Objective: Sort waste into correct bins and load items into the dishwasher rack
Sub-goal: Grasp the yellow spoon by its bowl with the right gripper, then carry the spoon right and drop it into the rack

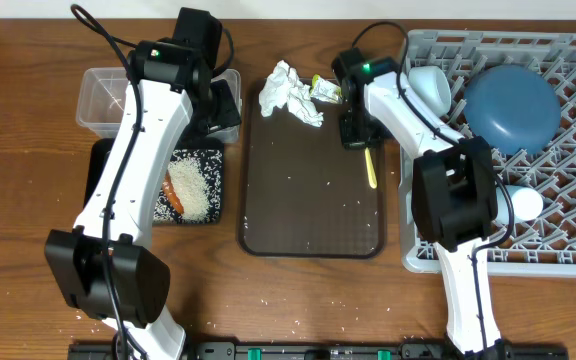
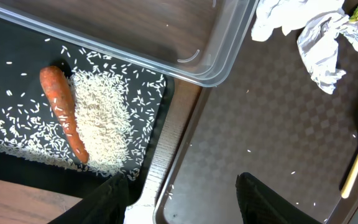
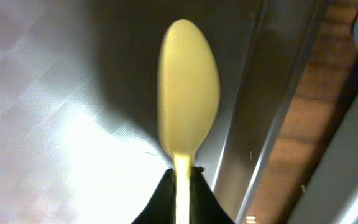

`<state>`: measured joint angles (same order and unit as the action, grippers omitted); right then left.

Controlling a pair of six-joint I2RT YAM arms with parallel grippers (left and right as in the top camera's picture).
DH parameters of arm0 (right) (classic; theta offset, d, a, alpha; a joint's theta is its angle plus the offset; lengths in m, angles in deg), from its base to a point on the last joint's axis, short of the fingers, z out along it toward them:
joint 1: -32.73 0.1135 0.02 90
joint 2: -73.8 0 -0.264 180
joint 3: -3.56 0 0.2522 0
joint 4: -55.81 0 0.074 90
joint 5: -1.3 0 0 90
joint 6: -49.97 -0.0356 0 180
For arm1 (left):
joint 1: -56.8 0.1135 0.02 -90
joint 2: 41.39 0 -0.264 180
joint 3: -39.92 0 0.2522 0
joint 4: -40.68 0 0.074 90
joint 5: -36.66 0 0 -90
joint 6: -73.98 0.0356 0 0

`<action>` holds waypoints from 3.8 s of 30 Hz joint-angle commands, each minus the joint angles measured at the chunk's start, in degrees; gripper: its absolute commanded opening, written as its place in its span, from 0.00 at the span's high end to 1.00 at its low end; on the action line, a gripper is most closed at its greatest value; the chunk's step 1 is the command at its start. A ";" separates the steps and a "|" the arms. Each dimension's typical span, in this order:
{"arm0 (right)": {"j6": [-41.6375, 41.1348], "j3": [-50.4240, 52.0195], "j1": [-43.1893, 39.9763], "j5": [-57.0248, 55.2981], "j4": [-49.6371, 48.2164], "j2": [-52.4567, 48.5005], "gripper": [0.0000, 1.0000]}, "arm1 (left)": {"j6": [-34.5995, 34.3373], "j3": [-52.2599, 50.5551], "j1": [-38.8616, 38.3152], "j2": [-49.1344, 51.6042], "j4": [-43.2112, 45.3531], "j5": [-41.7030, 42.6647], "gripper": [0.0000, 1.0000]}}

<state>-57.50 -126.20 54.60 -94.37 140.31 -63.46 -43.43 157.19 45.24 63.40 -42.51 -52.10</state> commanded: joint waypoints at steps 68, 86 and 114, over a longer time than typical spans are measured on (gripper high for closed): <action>9.53 -6.49 -4.61 18.21 -2.62 -0.17 0.99 | -0.09 1.29 0.39 -0.74 -1.05 -0.87 0.41; 11.96 -18.56 -11.21 7.21 15.47 15.82 0.96 | -0.09 1.29 0.39 -0.74 -1.25 -0.85 0.41; 15.80 0.20 -16.50 9.11 12.20 15.74 0.64 | -0.11 1.29 0.39 -0.74 -0.83 -0.85 0.41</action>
<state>-42.05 -125.96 38.07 -85.70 152.62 -47.65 -43.39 157.19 45.35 63.40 -43.21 -52.23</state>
